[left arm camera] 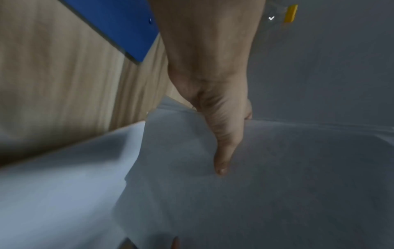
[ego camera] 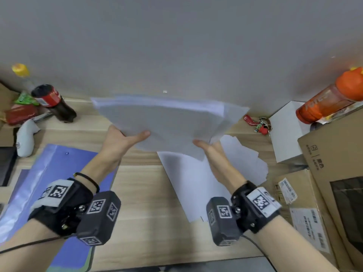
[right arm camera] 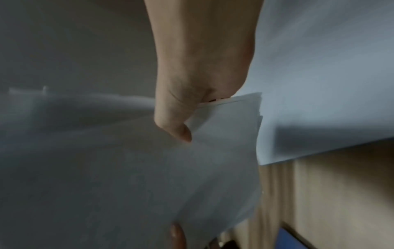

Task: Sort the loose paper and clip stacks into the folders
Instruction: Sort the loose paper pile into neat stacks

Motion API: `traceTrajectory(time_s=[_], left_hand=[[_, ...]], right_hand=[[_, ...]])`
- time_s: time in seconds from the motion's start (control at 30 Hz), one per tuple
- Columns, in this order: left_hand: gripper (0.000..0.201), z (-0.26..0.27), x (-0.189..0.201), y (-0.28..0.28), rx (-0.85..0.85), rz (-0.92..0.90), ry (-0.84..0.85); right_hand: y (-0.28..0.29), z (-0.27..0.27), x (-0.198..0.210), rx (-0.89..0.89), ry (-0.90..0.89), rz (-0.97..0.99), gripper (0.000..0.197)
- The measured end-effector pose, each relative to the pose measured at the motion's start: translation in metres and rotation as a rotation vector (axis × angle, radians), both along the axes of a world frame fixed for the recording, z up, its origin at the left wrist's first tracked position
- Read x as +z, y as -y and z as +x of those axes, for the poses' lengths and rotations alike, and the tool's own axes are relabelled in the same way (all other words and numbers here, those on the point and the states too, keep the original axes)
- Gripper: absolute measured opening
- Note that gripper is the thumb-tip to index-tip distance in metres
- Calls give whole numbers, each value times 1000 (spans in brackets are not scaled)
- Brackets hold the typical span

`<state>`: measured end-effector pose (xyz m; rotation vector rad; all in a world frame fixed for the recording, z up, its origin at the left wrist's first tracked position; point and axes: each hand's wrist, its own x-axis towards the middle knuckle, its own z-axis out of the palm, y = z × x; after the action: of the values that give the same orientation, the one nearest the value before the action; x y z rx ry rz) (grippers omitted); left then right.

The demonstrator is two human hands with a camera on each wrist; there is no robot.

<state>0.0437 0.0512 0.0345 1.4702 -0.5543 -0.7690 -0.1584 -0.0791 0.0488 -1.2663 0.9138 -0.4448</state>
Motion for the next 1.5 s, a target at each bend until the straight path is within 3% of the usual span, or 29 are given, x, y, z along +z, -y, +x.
traceTrajectory(time_s=[0.13,0.37,0.53,0.63,0.83,0.97,1.07,1.2,1.3,1.4,1.5], left_hand=[[32,-3,-12,-6,62,50,-39],[34,11,14,-20,8,-30,18],[45,2,-21,-31,-99,104,-42],[39,-2,-43,-35,-46,162,-106],[24,-6,-45,-38,-63,126,-177],[43,-2,-51,-42,-78,122,-208],[61,2,-55,-46,-107,162,-194],[33,2,-53,-44,-87,203,-149],[28,-2,-53,-43,-79,197,-163],[37,-4,-56,-49,-62,170,-216],[68,-5,-58,-56,-76,186,-244]], right_hand=[[-15,14,-24,-57,-62,103,43],[-8,4,-8,-81,125,52,39],[-26,1,-42,-58,18,147,49],[-32,1,-54,-103,-10,159,47],[-28,-4,-57,-150,26,265,36],[-30,-6,-66,-124,-44,326,36],[-26,-12,-73,-84,-75,239,38],[-17,-17,-74,-162,-7,135,35],[-18,-17,-74,-202,-3,128,39],[-23,-20,-82,-184,-66,78,29],[-31,-27,-91,-147,-131,57,28]])
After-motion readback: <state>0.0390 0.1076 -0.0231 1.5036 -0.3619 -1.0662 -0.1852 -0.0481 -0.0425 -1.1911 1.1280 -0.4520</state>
